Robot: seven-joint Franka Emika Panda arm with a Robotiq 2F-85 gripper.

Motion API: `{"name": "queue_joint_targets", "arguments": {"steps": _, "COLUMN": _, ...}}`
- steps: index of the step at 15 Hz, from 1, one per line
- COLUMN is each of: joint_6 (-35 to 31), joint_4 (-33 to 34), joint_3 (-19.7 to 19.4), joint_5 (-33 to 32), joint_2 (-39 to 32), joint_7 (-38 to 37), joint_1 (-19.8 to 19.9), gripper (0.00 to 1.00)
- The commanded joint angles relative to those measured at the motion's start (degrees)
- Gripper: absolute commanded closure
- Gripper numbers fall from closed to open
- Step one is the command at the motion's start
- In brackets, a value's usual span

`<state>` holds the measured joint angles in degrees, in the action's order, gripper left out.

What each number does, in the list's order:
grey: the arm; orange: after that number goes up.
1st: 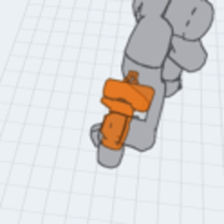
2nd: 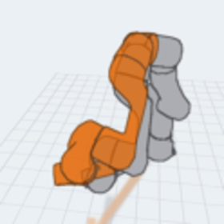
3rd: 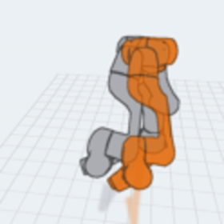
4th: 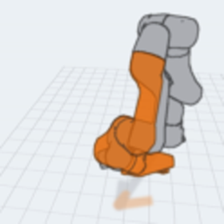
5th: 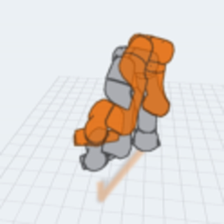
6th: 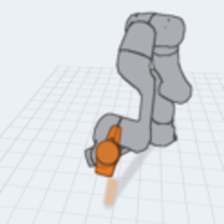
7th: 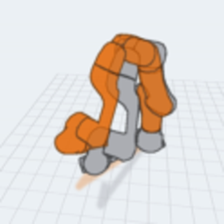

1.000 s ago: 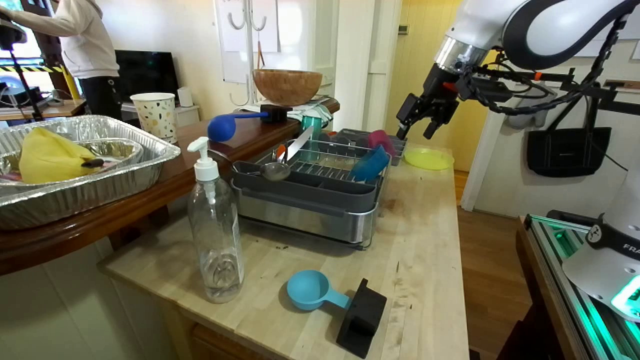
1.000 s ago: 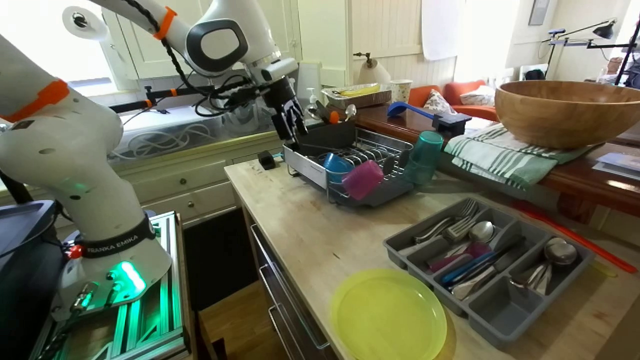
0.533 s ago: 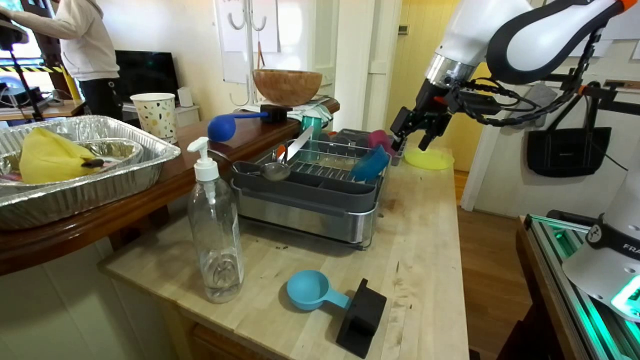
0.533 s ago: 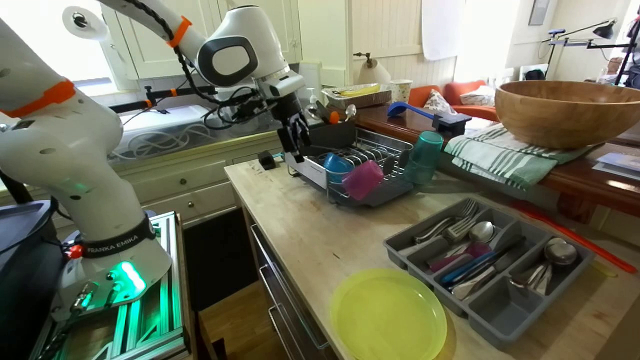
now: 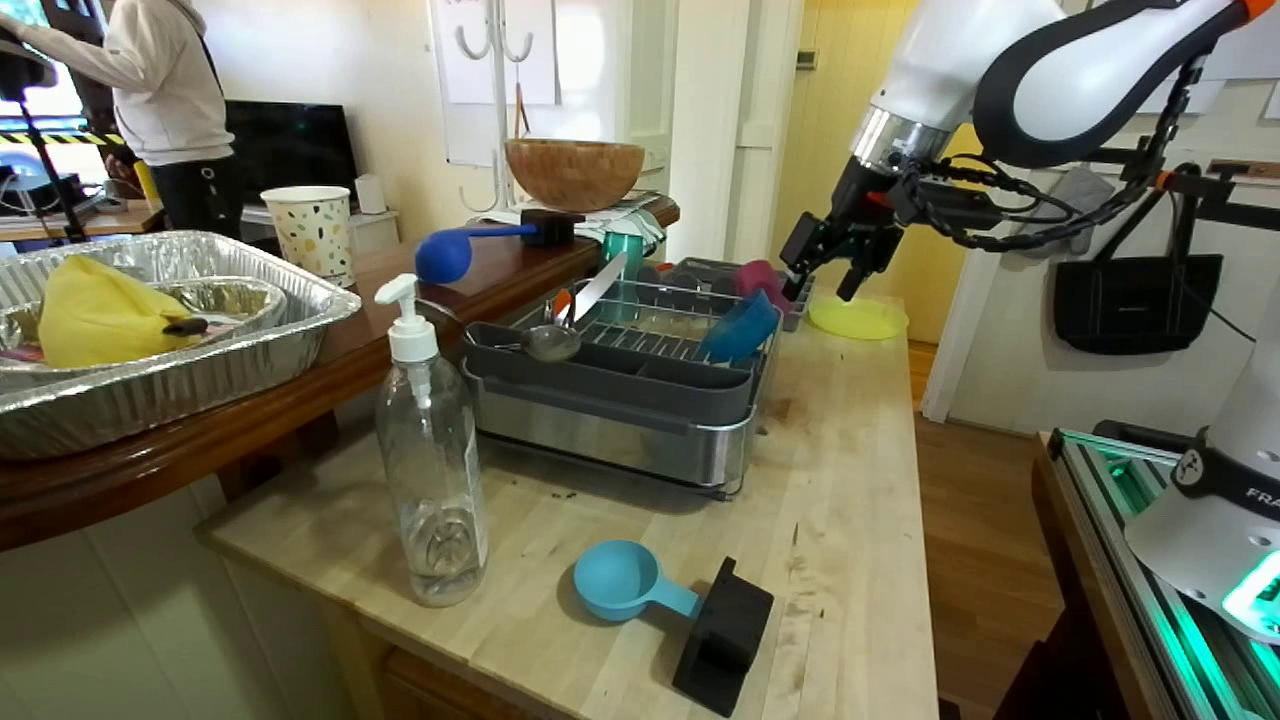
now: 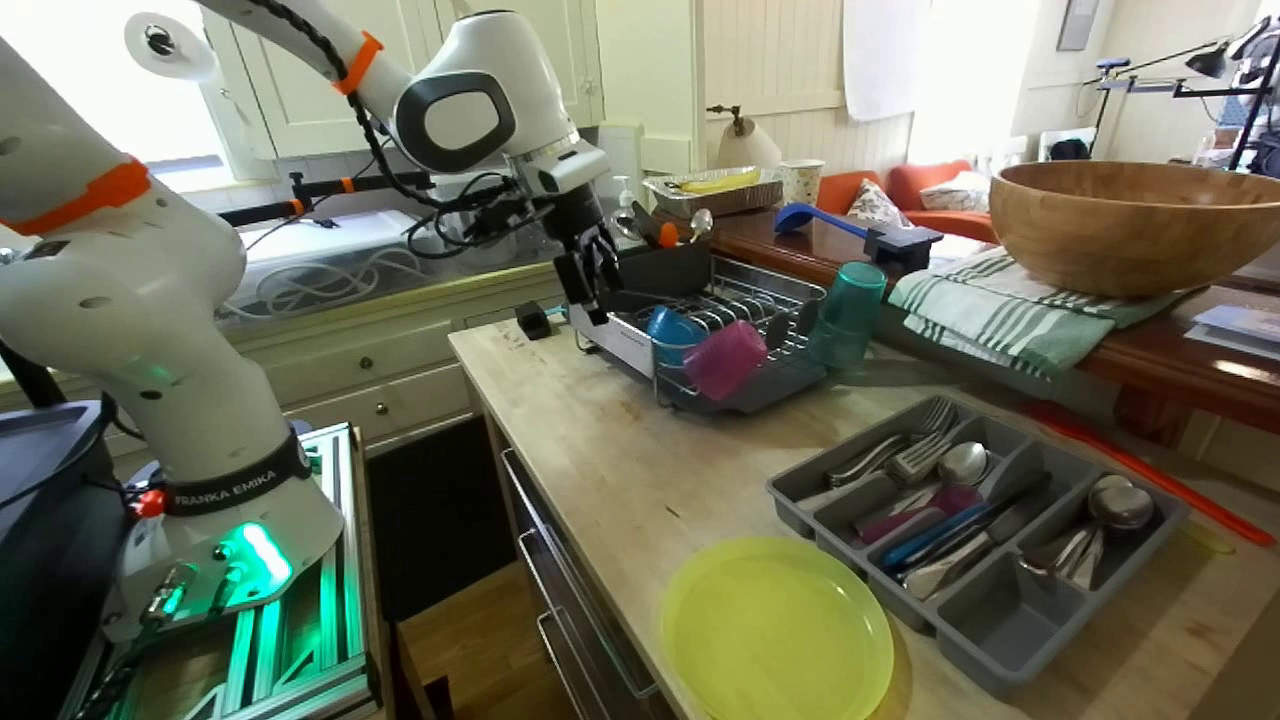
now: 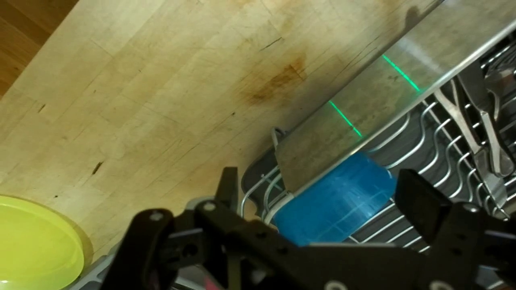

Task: Turn the left rack to the right

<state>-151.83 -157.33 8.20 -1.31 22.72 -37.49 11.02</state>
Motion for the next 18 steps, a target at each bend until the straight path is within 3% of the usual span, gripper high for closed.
{"name": "queue_joint_targets", "arguments": {"steps": 1, "joint_6": -1.1, "joint_4": 1.6, "joint_3": -0.1, "joint_5": 1.0, "joint_2": -3.1, "joint_7": -2.0, "joint_1": -0.3, "gripper": 0.0}}
{"name": "queue_joint_targets", "arguments": {"steps": 8, "joint_6": -1.3, "joint_4": 5.7, "joint_3": -0.6, "joint_5": 1.4, "joint_2": -10.9, "joint_7": -4.8, "joint_1": -1.3, "gripper": 0.0}}
{"name": "queue_joint_targets", "arguments": {"steps": 16, "joint_6": -4.6, "joint_4": 10.1, "joint_3": -0.3, "joint_5": -0.8, "joint_2": -18.4, "joint_7": -12.5, "joint_1": -5.2, "gripper": 0.0}}
{"name": "queue_joint_targets", "arguments": {"steps": 18, "joint_6": -4.2, "joint_4": 10.6, "joint_3": -0.7, "joint_5": -1.0, "joint_2": -19.6, "joint_7": -13.6, "joint_1": -6.3, "gripper": 0.18}}
